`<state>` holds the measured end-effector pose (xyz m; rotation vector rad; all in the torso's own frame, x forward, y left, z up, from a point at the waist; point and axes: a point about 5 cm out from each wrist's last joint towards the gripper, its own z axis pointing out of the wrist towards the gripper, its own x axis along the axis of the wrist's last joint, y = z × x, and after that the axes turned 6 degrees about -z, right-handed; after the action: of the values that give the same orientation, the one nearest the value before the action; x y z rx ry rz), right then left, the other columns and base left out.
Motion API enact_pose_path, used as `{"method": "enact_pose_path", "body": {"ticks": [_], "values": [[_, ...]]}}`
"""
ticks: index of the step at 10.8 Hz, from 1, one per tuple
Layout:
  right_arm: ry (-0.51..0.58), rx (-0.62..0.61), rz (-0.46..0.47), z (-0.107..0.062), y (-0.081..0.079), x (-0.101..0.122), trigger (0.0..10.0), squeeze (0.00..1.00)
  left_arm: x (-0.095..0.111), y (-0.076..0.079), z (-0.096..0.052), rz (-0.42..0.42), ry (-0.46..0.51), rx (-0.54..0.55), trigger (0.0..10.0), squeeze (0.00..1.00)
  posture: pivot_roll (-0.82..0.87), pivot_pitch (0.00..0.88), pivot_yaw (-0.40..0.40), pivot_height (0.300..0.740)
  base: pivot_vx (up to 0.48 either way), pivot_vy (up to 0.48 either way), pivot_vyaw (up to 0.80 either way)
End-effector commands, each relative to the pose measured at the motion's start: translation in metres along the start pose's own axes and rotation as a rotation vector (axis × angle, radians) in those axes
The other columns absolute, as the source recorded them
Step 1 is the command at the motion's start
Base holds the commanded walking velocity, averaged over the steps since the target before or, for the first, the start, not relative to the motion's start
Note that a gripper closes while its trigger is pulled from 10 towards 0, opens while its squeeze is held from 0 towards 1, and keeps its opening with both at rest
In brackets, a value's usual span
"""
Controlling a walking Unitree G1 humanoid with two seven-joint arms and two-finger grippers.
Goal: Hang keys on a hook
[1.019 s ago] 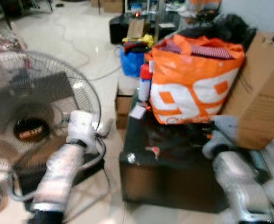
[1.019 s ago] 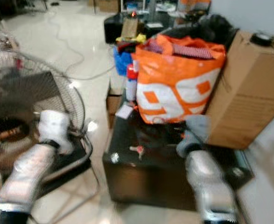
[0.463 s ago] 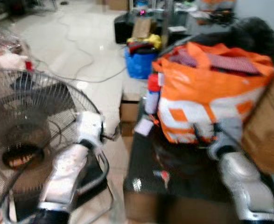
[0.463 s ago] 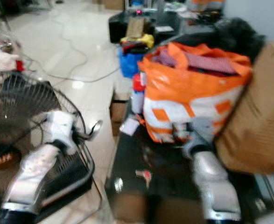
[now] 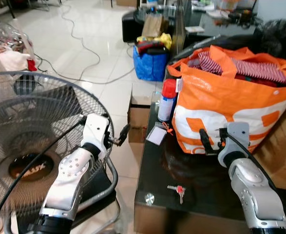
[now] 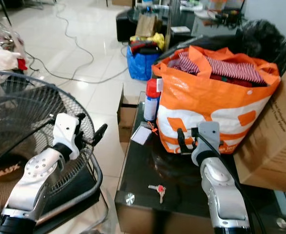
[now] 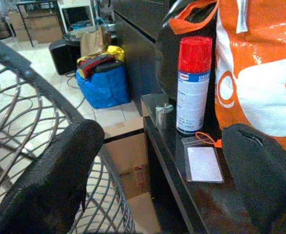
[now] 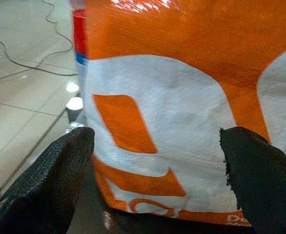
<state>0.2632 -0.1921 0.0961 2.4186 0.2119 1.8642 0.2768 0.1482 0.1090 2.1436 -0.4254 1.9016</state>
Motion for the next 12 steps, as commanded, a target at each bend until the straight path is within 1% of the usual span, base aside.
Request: {"method": "enact_pose_path", "body": {"ticks": [1, 2, 3, 4, 5, 7, 9, 10, 11, 12], "values": [[-0.007, -0.013, -0.006, 0.0, 0.002, 0.0, 10.0, 1.0, -0.004, -0.005, -0.002, 0.012, -0.026, 0.019, 10.0, 0.0, -0.01, 0.0, -0.015, 0.74, 0.0, 0.0, 0.0], [-0.015, -0.019, -0.011, 0.0, 0.004, -0.001, 10.0, 0.85, -0.004, -0.004, -0.002, 0.016, -0.027, 0.01, 10.0, 0.0, -0.01, 0.0, -0.014, 0.74, 0.0, 0.0, 0.0], [-0.019, -0.022, -0.014, 0.0, 0.005, -0.002, 10.0, 0.4, -0.003, -0.004, -0.002, 0.016, -0.027, 0.007, 10.0, 0.0, -0.01, 0.0, -0.013, 0.74, 0.0, -0.416, 0.0], [-0.022, -0.024, -0.015, 0.0, 0.006, -0.002, 10.0, 0.22, -0.003, -0.004, -0.002, 0.014, -0.026, 0.003, 10.0, 0.0, -0.01, 0.0, -0.013, 0.74, 0.0, -0.48, 0.0], [-0.024, -0.021, -0.02, 0.0, 0.006, -0.003, 10.0, 0.0, -0.003, -0.004, -0.002, 0.01, -0.026, 0.003, 10.0, 0.0, -0.01, 0.0, -0.014, 0.74, 0.0, -0.48, 0.0], [-0.024, -0.011, -0.028, 0.0, 0.007, -0.002, 10.0, 0.0, -0.004, -0.003, -0.002, 0.009, -0.027, 0.003, 10.0, 0.0, -0.01, 0.0, -0.014, 0.74, 0.0, -0.416, 0.0], [-0.027, -0.004, -0.037, 0.0, 0.007, -0.003, 10.0, 0.0, -0.005, -0.003, -0.002, 0.008, -0.027, 0.006, 10.0, 0.0, -0.01, 0.0, -0.019, 0.74, 0.0, 0.0, 0.0], [-0.032, 0.033, -0.066, 0.0, 0.004, -0.003, 10.0, 0.0, -0.007, -0.004, -0.003, -0.001, -0.029, 0.022, 10.0, 0.0, 0.0, 0.0, -0.022, 0.74, 0.0, 0.0, 0.0], [-0.018, 0.183, -0.12, 0.0, -0.01, -0.003, 10.0, 0.0, -0.018, -0.007, -0.007, -0.02, -0.084, 0.051, 10.0, 0.0, 0.0, 0.0, -0.024, 0.74, 0.0, 0.0, 0.0], [-0.017, 0.271, -0.123, 0.002, -0.017, -0.004, 10.0, 0.0, -0.036, -0.014, -0.014, -0.014, -0.208, 0.104, 10.0, 0.0, 0.0, 0.0, -0.028, 0.74, 0.0, 0.0, 0.0]]}}
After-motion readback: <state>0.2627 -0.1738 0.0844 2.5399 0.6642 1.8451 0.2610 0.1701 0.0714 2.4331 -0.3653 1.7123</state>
